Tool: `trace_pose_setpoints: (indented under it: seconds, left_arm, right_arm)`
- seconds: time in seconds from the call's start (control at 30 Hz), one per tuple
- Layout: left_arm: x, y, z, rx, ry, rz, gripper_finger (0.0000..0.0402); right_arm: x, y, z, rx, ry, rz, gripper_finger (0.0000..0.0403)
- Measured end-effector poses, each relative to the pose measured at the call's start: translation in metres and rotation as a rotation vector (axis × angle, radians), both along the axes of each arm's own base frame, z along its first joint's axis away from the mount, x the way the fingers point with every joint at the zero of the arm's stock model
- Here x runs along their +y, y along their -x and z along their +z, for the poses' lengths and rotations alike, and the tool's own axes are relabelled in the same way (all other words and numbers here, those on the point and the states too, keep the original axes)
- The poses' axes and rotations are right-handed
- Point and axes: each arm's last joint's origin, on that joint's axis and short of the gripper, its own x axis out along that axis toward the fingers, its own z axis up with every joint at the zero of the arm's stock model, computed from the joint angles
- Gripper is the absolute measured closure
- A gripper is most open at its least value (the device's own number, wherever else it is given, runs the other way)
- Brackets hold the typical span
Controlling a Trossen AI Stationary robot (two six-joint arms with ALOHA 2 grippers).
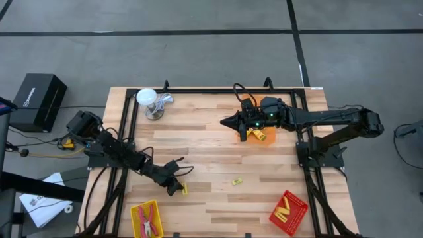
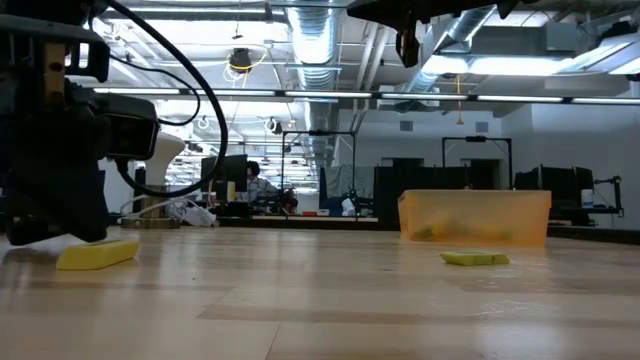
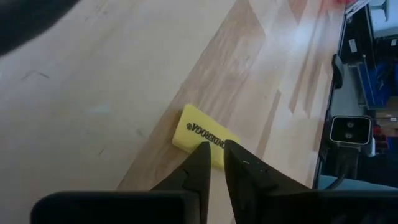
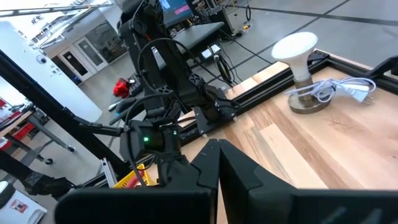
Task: Pick & Place School Supplies
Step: Put the yellow eraser into the red bin
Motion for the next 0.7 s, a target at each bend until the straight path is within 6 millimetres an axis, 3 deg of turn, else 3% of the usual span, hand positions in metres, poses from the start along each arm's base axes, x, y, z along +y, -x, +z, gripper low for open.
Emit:
trace_pose_setpoints:
  seconds: [0.4,0.7]
  left_arm:
    - [0.0038,0.0071,-0.0055,0.036,0.056,0.043,0.0348]
    - [0.0042,0.0057,-0.0039,0.009,0.093,0.055,0.0313]
  right_arm:
    - [0.0001,0.0000,0.0000,0.000,0.000,0.003,0.0403]
    - [0.0001,0.0000,0.0001,-0.001,-0.001,0.002,0.0403]
